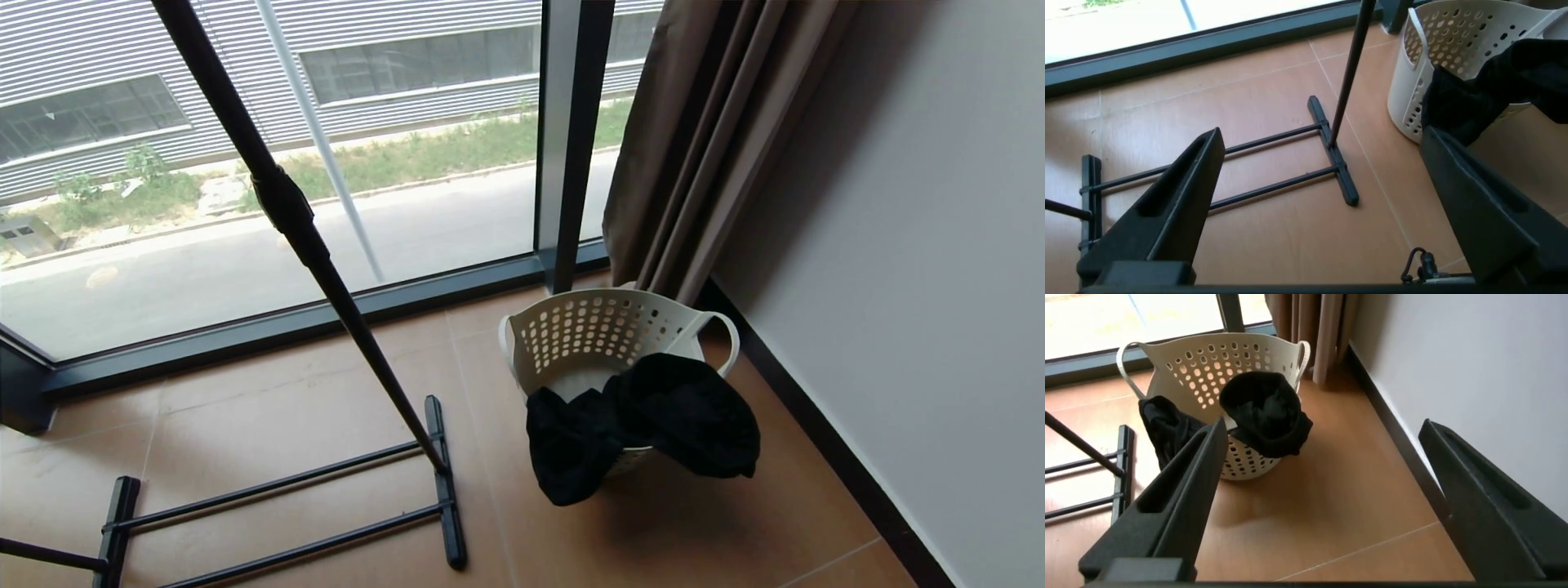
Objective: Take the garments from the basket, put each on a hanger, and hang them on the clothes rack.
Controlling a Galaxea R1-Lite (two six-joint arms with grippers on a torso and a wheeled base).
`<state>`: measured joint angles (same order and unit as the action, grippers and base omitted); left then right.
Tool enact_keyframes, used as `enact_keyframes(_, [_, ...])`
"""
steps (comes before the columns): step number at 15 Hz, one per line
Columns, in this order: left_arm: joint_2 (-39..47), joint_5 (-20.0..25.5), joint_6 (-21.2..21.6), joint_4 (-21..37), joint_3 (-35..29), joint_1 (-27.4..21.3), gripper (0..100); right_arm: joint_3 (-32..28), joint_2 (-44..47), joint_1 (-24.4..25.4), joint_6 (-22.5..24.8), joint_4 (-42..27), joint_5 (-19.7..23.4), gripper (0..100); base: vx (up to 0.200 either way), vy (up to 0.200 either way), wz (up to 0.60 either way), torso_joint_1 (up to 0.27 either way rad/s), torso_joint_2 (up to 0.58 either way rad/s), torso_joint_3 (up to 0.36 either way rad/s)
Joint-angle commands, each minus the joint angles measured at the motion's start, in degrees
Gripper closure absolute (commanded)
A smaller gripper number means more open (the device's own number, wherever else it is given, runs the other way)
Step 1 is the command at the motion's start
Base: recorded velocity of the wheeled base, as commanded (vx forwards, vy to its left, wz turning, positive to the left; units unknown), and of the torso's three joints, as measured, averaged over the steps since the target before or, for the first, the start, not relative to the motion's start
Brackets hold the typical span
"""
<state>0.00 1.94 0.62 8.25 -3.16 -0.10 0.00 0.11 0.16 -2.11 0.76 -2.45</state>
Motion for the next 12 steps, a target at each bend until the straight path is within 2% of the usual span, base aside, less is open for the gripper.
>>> enact_keyframes(1, [0.00,0.00,-0.01,0.01,-0.01,0.01,0,0.00,-0.02,0.02,0.00,0.04,-0.01,0,0.000,0.000,0.00,-0.002,0.00,-0.198])
enact_keyframes(10, [0.00,-0.18,-0.09,0.01,-0.01,0.01,0,0.00,0.42,0.02,0.26,-0.40,-0.45,0,0.000,0.000,0.00,0.003,0.00,-0.197])
enact_keyframes(12, [0.00,-0.09,-0.01,0.01,-0.01,0.01,0,-5.19,15.36,1.69,7.73,-1.63,2.71,0,0.000,0.000,0.00,0.002,0.00,-0.107])
